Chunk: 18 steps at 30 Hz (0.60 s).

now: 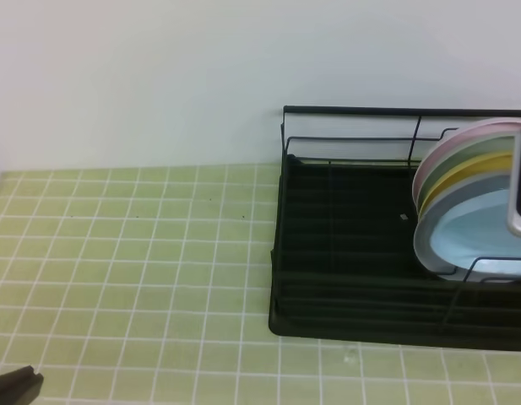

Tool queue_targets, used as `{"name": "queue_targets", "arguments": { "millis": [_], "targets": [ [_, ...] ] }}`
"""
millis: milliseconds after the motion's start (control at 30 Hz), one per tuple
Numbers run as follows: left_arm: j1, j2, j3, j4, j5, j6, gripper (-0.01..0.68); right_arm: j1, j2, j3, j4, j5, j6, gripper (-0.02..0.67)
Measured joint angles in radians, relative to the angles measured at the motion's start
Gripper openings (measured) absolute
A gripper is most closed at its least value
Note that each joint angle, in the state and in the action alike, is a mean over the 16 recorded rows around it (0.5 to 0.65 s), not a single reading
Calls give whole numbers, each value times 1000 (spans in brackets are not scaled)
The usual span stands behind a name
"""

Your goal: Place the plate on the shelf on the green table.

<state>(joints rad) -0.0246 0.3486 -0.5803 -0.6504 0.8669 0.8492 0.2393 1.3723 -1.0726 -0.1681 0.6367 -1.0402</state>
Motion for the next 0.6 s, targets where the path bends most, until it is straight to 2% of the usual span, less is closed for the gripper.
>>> {"name": "queue_targets", "arguments": {
  "millis": [333, 600],
  "targets": [
    [0, -27, 9, -4, 3, 7, -1, 0, 18, 0, -48, -38, 58, -3],
    [0, -121, 21, -9, -1, 12, -1, 0, 18, 0, -61, -38, 94, -3]
  ]
}}
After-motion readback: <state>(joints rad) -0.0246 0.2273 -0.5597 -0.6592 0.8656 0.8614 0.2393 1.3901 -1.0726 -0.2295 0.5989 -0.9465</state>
